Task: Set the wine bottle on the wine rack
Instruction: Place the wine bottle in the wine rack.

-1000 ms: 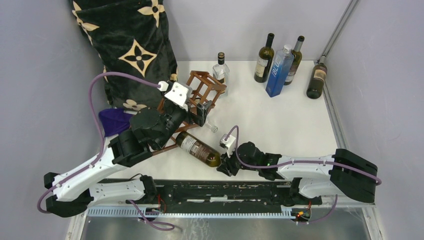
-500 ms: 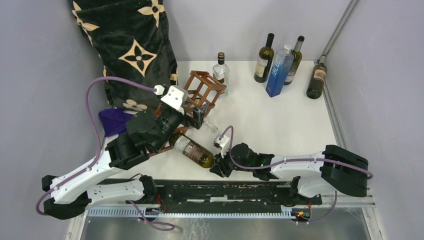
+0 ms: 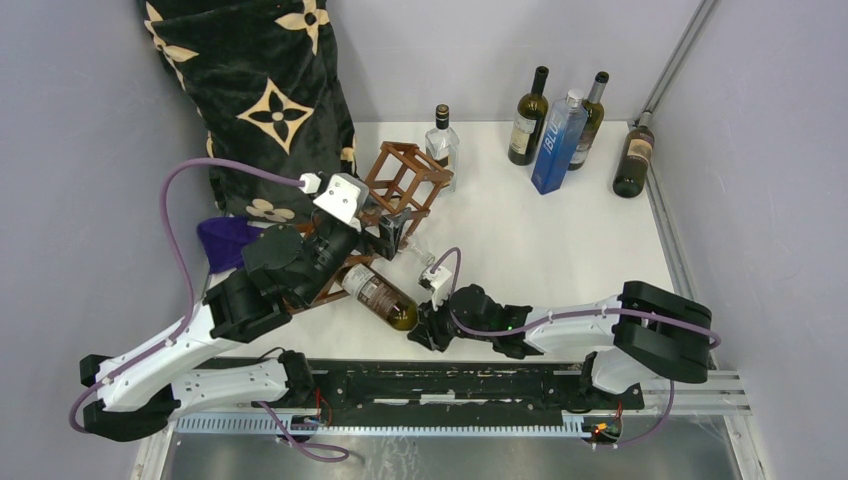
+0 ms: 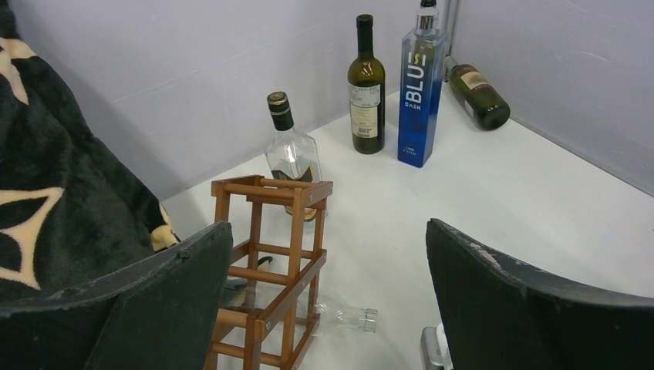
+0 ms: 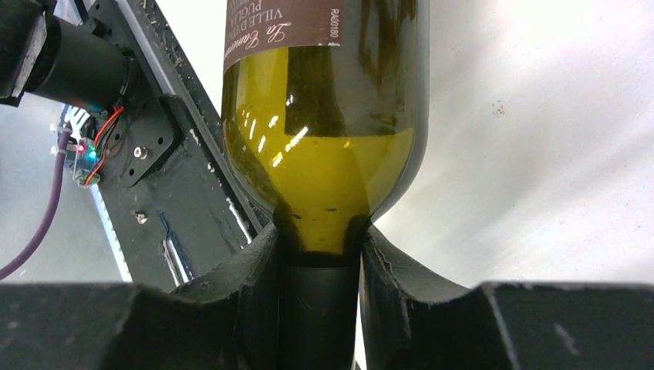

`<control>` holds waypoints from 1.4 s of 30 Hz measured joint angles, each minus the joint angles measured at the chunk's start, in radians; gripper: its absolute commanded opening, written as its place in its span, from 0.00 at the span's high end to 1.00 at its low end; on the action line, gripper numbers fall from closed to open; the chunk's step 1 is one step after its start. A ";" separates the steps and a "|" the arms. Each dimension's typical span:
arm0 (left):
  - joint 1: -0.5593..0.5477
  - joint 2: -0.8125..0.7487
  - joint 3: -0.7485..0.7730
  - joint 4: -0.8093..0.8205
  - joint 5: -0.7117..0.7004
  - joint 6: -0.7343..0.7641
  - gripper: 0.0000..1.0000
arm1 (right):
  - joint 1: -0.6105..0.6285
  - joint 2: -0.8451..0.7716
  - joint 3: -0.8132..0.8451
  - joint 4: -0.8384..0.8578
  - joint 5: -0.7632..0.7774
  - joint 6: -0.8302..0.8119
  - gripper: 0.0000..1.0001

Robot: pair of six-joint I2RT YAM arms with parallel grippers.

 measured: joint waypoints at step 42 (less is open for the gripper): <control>0.000 0.027 0.046 -0.133 -0.001 0.033 0.00 | -0.009 0.349 0.385 -0.007 0.077 0.198 0.76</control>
